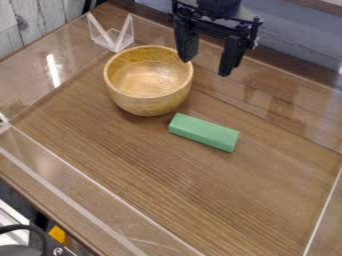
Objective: Put the green block in the brown bowl
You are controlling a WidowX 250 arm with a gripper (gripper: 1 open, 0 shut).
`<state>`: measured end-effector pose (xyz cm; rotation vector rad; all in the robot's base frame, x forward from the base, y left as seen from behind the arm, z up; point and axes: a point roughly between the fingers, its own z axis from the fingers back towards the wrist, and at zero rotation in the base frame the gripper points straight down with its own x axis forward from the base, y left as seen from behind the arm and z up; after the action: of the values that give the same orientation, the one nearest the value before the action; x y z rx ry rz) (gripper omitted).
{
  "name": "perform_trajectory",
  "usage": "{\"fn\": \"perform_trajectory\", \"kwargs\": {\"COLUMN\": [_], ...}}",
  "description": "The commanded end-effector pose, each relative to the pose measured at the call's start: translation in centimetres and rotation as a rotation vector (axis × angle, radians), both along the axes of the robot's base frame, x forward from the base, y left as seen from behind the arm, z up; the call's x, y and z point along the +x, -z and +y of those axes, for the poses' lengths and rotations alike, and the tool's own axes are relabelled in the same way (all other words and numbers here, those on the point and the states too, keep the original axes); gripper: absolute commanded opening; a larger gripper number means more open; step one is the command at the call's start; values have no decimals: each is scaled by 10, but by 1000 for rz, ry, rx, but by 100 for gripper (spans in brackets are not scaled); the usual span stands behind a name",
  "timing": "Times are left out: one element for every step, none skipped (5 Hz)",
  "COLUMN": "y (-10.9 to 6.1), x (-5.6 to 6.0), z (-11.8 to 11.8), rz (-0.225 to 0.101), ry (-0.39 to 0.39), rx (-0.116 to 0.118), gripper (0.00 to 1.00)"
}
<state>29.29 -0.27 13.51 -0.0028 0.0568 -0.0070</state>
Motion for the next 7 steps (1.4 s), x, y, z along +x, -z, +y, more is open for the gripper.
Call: {"fn": "perform_trajectory", "kwargs": {"y": [6,11,14,20,24,28,33], "x": [-4,-13,-19,-22,-24,-27,-30], "z": [-2,-6,-9,-10,-12,-14,-16], "rz": [18,21,23,37,48,57,67], "ry": [-10,-20,45,83,139,207,260], "rx": [-4,-14,-18,-21,-23,-24,-26], "gripper": [100,100,100,100,100,100,100]}}
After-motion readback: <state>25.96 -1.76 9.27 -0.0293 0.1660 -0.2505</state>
